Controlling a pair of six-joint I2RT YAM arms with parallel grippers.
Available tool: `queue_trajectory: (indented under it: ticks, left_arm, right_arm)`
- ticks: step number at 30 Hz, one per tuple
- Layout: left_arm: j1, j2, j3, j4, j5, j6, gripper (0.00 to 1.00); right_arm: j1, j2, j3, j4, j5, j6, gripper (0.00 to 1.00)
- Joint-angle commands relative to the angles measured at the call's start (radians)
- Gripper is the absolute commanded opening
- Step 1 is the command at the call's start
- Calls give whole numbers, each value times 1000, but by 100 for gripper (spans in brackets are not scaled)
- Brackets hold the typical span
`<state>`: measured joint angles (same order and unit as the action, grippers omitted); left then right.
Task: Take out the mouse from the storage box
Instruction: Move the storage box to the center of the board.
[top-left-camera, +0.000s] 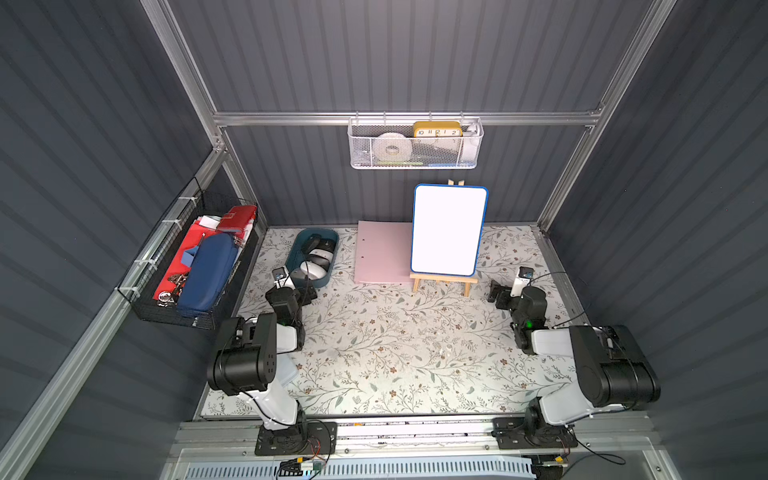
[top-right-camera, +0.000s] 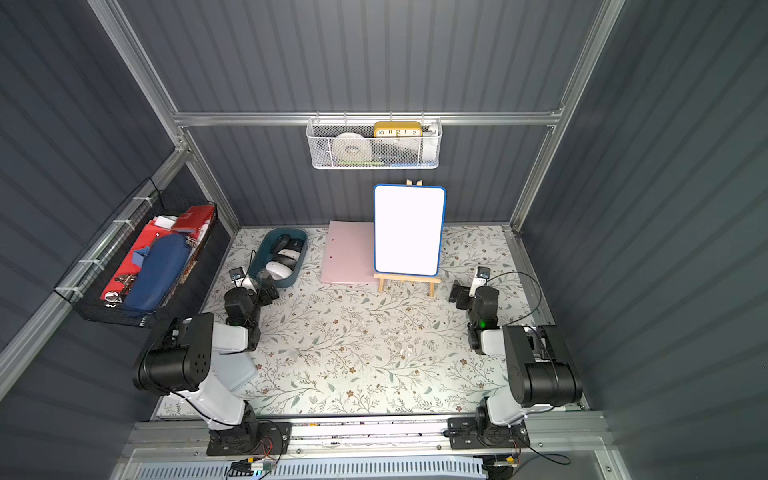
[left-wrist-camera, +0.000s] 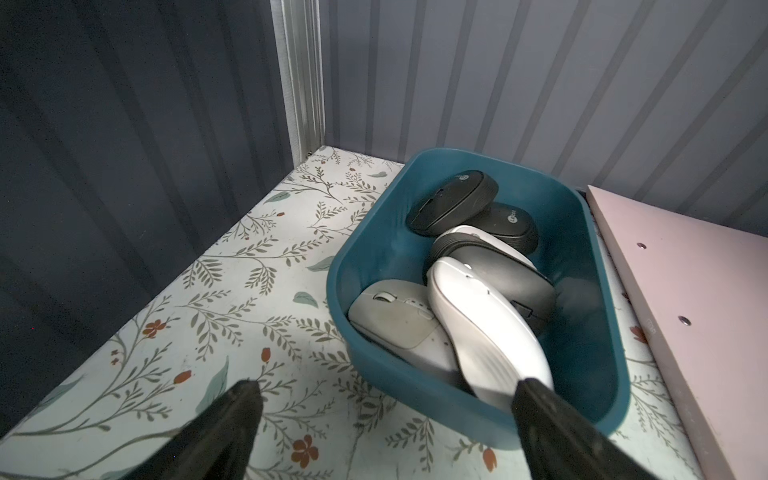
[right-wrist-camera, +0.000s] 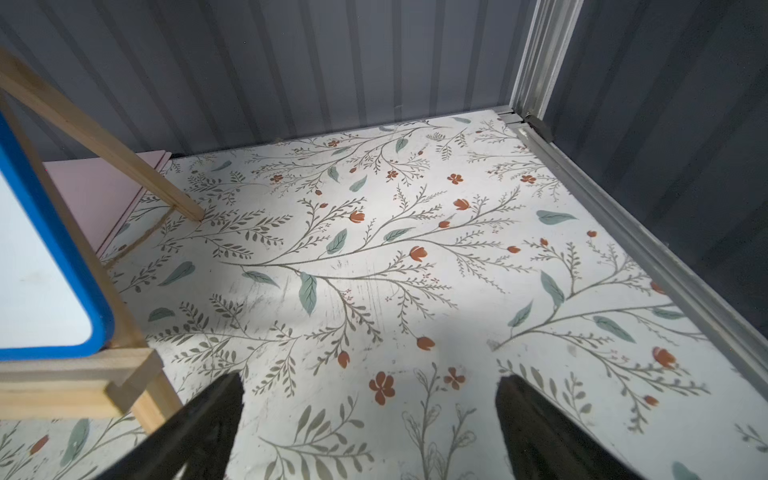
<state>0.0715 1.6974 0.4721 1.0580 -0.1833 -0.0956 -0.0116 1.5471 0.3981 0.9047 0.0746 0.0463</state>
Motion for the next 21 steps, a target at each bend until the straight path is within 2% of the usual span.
queue_trajectory:
  ticks: [1,18,21]
  left_arm:
    - [2,5,-1,-11,13,0,99]
    - [4,1,-10,0,-12,-6,99]
    - [-4,-83,-34,-30,-7,14,99]
  right_arm:
    - [-3,7,-7,8,-4,1,99]
    - [-3,2,-19,24,-31,-11,99]
    - [10,-44,-78,103,-78,-52,99]
